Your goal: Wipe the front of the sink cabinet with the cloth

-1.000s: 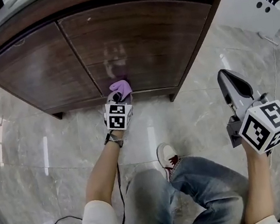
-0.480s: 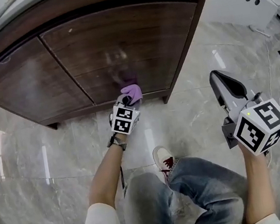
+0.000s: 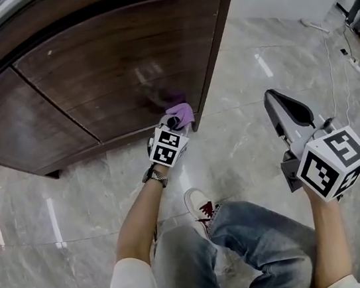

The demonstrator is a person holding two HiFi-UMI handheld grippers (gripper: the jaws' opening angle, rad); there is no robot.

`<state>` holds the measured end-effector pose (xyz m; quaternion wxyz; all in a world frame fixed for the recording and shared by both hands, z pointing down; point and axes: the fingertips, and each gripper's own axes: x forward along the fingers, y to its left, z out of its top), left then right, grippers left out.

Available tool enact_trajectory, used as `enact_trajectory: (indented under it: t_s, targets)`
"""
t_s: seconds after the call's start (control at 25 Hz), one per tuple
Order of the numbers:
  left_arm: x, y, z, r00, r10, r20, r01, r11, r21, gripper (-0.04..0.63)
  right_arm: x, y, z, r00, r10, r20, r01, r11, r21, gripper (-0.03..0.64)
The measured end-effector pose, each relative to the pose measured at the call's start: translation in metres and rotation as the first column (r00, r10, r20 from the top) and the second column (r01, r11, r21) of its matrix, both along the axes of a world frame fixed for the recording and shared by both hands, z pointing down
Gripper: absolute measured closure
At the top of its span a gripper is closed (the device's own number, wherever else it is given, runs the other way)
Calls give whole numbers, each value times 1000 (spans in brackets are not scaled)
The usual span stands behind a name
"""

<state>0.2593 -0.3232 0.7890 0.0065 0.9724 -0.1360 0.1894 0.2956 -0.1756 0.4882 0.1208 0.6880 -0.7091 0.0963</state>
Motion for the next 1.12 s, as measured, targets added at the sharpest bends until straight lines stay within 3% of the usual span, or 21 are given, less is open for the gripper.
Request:
enact_trajectory:
  t_s: [0.36,0.6,0.8,0.96,1.12]
  targets:
    - [66,30,-3,991,133,7,-133,991,1,546,9,6,7,1000,22,-7,-22,1000,-14,612]
    - [78,53,-65,975,195,-104,-189,980,66,546,-15,-9,-11,996,-13,-93,15,1000,18,612]
    - [28,42,-135,973,169,-158,-146,978,148,546,-42,-29,-28,996,-47,-81,51,998,46,612]
    - [-46,30,-188,979,73,-188,-32,977,212,546,-81,-52,-42,982,-113,-151,125,990,69,612]
    - [-129,26,-218,985,-53,-164,93,965,246,546,-134,-70,-49,965,-227,-127,239,968,83,612]
